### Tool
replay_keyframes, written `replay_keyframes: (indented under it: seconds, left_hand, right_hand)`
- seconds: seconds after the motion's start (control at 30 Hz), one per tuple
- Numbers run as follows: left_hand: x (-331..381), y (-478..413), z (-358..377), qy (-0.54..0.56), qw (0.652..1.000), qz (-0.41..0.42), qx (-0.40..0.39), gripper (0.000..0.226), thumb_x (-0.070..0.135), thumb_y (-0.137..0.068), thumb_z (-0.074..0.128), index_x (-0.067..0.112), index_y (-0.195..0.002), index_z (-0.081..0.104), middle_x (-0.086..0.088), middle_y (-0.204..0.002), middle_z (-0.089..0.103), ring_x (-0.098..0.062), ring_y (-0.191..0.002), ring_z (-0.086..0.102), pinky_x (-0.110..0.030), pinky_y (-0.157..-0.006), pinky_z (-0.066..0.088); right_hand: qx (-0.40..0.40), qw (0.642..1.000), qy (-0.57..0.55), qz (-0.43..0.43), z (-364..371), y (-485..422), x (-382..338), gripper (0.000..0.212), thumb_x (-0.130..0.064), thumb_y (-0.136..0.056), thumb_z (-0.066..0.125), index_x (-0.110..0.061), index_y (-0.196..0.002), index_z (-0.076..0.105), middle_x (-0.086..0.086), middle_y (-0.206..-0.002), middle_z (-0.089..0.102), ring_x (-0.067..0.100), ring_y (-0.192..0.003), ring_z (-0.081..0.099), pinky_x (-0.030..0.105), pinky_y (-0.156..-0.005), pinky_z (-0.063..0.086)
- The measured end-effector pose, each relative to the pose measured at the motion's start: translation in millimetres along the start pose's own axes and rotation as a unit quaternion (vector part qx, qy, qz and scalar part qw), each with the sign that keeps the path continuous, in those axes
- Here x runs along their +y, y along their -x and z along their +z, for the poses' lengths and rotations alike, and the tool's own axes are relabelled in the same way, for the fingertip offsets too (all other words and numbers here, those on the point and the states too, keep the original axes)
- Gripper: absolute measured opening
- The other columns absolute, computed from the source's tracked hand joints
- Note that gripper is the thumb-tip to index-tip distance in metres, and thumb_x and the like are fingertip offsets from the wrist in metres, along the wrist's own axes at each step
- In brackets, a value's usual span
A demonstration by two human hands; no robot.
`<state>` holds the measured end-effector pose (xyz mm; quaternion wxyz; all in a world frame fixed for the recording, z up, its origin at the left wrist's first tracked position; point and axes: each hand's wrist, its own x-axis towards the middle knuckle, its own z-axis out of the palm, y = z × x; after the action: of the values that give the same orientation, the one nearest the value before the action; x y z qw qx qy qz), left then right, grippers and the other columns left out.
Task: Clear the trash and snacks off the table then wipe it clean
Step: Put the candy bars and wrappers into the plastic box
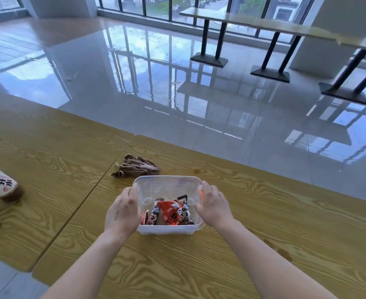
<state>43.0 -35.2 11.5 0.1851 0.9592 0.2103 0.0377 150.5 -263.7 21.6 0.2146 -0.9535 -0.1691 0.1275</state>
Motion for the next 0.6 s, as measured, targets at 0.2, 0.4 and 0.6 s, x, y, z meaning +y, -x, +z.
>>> replay_keyframes:
  seconds: [0.2, 0.4, 0.6]
  left_hand:
    - [-4, -3, -1, 0.022, 1.000, -0.001, 0.016, 0.053, 0.009, -0.086, 0.063, 0.008, -0.137, 0.047, -0.009, -0.124, 0.061, -0.032, -0.101, 0.063, -0.040, -0.072, 0.051]
    - [14, -4, -10, -0.001, 1.000, 0.020, 0.014, 0.072, 0.002, -0.073, 0.073, 0.010, -0.139, 0.046, -0.003, -0.133, 0.057, -0.026, -0.114, 0.058, -0.038, -0.078, 0.053]
    - [51, -10, -18, 0.007, 0.997, 0.079, 0.024, 0.045, 0.007, -0.081, 0.056, 0.015, -0.125, 0.052, 0.000, -0.121, 0.060, -0.028, -0.104, 0.060, -0.041, -0.070, 0.053]
  right_hand:
    - [0.016, 0.999, -0.033, -0.001, -2, 1, 0, 0.067, -0.017, -0.088, 0.059, -0.015, -0.149, 0.032, 0.011, -0.119, 0.060, 0.028, -0.107, 0.058, 0.035, -0.088, 0.048]
    - [0.058, 0.998, -0.034, -0.001, -14, 12, 10, 0.052, -0.017, -0.084, 0.058, -0.019, -0.135, 0.048, 0.003, -0.102, 0.062, 0.024, -0.094, 0.059, 0.032, -0.078, 0.047]
    - [0.127, 0.991, -0.025, 0.014, -42, 29, 32, 0.021, -0.020, -0.087, 0.056, -0.018, -0.108, 0.053, 0.003, -0.096, 0.062, 0.027, -0.087, 0.061, 0.032, -0.068, 0.038]
